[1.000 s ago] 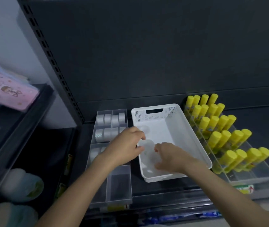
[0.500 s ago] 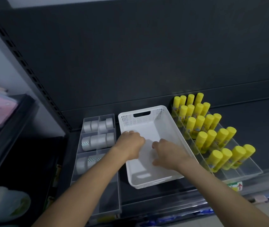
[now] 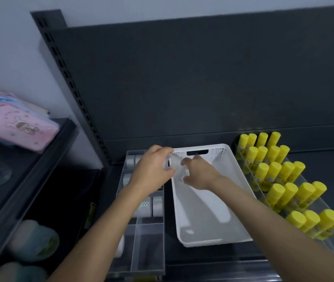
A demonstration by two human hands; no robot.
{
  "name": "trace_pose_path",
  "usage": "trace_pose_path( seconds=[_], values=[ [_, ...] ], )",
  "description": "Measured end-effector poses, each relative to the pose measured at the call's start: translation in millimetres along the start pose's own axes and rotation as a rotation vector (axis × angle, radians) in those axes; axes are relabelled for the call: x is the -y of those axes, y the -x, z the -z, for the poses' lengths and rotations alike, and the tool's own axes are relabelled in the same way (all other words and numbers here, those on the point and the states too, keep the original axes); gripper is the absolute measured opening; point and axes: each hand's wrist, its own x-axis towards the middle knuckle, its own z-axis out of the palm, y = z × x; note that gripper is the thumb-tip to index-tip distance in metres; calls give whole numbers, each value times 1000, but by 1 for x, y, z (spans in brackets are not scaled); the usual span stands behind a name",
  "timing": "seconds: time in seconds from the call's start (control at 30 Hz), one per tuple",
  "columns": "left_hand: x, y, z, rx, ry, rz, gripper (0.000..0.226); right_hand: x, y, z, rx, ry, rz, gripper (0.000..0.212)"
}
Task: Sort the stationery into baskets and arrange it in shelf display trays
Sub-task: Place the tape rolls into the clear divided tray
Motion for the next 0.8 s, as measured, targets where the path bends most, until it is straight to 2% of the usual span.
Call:
trace_pose_path(
  seconds=[0.17,0.37,0.5,0.63,0.8],
  values=[
    [9,17,4,-77,42,69,43,9,-17,-19,93,119,-7,45],
    [15,38,7,-140,165,184,48,0,-21,-34,20,63,-2,36],
    [14,51,2,-147,218,246,46,-11,-19,-31,33,-168,-30,44],
    [13,66,1,-164,284,307,41,-13,-1,-14,-78,-469,-85,41],
    [15,83,10,-116,329,285,49,6,41,3,-170,-678,16,41]
  ],
)
